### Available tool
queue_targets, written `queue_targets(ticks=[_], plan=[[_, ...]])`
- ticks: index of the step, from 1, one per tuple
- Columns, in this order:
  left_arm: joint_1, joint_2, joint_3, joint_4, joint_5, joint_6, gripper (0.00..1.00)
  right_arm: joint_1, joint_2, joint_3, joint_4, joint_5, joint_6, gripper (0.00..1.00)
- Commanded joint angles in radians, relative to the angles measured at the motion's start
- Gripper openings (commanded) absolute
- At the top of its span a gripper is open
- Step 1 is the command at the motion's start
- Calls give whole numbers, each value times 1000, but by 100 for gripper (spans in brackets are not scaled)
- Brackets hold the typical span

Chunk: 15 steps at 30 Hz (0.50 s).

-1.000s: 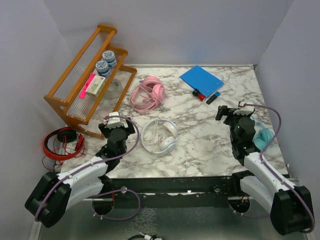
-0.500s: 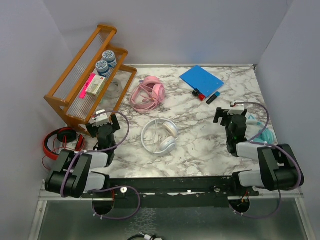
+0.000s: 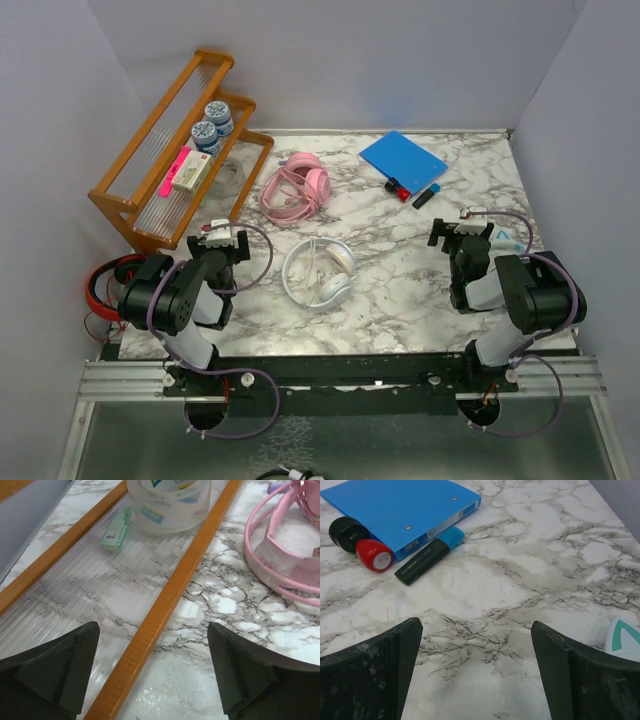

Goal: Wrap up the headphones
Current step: Reset both arms

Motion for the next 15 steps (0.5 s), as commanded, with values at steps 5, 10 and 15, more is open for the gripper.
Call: queue_targets(ticks=[5,10,15], plan=[[13,33,115,-84,103,37,99,-7,-5,20,19,-16,-16,100],[22,32,118,-93,111,27,99,-7,2,17,39,-16,-19,100],[22,33,119,-94,111,26,99,-7,2,17,39,-16,-18,100]])
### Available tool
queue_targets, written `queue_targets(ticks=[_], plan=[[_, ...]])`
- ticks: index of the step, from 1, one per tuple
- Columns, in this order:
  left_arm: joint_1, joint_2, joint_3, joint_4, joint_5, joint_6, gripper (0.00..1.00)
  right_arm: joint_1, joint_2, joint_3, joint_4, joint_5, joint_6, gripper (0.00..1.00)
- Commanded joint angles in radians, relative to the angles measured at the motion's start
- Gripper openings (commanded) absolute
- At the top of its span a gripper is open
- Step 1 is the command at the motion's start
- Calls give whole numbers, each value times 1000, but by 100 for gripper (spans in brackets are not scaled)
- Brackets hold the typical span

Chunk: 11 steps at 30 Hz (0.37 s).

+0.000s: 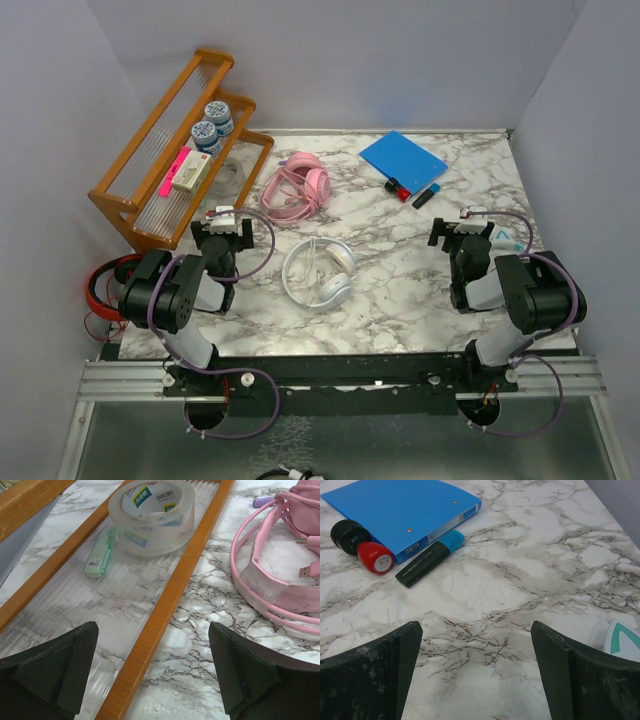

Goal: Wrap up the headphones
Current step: Reset both arms

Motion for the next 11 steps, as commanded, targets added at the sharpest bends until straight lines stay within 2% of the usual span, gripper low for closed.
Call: queue_targets(ticks=[1,11], plan=[[6,-1,2,-11,29,-1,99,-4,2,9,26,-11,-10,100],[23,-1,16,-43,66,-9,99,-4,3,8,26,-11,-10,100]])
